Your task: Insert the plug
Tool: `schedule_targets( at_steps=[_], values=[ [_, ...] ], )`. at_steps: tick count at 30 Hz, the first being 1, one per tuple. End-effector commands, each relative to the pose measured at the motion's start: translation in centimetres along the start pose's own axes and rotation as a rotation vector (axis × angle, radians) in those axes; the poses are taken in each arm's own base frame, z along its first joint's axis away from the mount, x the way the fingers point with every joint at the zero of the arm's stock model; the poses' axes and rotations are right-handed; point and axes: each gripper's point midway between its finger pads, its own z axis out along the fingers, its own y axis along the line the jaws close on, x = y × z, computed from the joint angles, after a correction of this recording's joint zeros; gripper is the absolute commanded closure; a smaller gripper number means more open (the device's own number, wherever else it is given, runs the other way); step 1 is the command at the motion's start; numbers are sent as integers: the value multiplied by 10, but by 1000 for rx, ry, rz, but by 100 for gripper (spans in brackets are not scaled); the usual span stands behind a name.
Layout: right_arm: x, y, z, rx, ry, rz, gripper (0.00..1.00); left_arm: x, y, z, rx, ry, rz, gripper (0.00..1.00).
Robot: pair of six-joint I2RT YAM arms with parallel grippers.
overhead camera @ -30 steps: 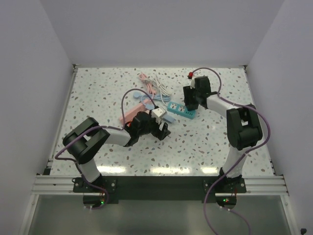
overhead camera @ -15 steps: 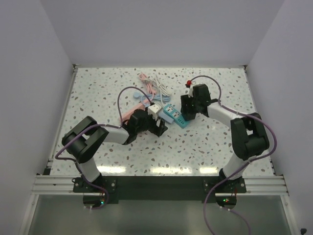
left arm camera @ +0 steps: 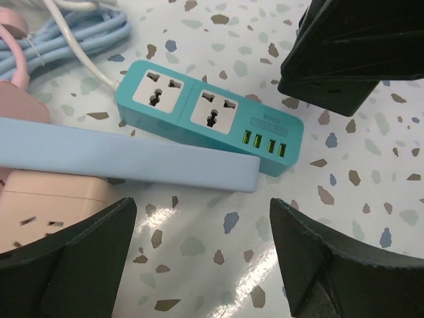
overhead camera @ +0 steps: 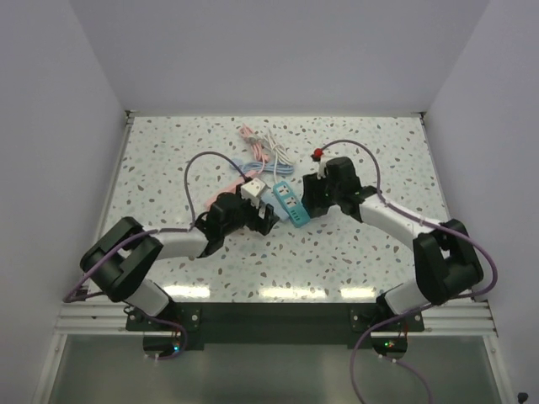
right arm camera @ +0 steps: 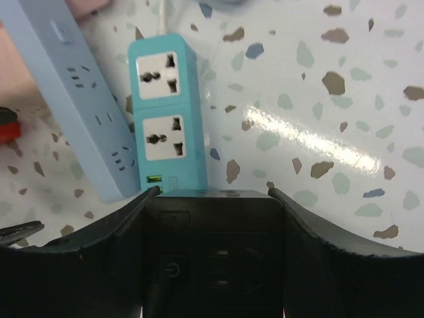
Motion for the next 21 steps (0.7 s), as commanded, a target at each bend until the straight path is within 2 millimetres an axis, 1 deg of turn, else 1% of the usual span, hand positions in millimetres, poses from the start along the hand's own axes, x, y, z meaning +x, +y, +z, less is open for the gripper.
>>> schedule_targets(
  at_steps=[1, 2, 3, 4, 5, 6, 7, 8, 9, 10, 11, 14, 21],
  values=[
    [-68, 19, -26, -68, -272, -12, 100, -24, 2, -18, -16, -66, 23, 13],
    [-68, 26, -27, -97, -282, -24, 100, -25, 1, -21, -12, -67, 27, 13],
    [-76, 32, -28, -121, -312, -40, 100, -31, -2, -26, -1, -81, 30, 12],
    [-76, 41, -28, -167, -316, -55, 100, -29, -3, -28, 7, -78, 30, 12],
    [-77, 45, -25, -188, -318, -67, 100, -31, -5, -31, 17, -85, 31, 12],
    [-81, 49, -24, -204, -334, -86, 100, -36, -9, -34, 39, -100, 33, 12],
    [-85, 52, -23, -217, -338, -98, 100, -37, -11, -36, 49, -104, 31, 12],
    [-80, 54, -16, -228, -321, -117, 100, -37, -13, -38, 57, -107, 32, 12],
    [-81, 57, -13, -235, -321, -122, 100, -42, -15, -41, 68, -121, 33, 12],
    [-83, 58, -10, -243, -324, -132, 100, -41, -15, -43, 70, -121, 34, 12],
    [-79, 61, -5, -256, -312, -145, 100, -42, -15, -44, 72, -126, 36, 12],
    [-79, 67, 1, -280, -318, -174, 100, -48, -16, -50, 72, -143, 39, 12],
    [-74, 70, 19, -278, -300, -218, 100, -47, -14, -51, 69, -142, 38, 11]
  ],
)
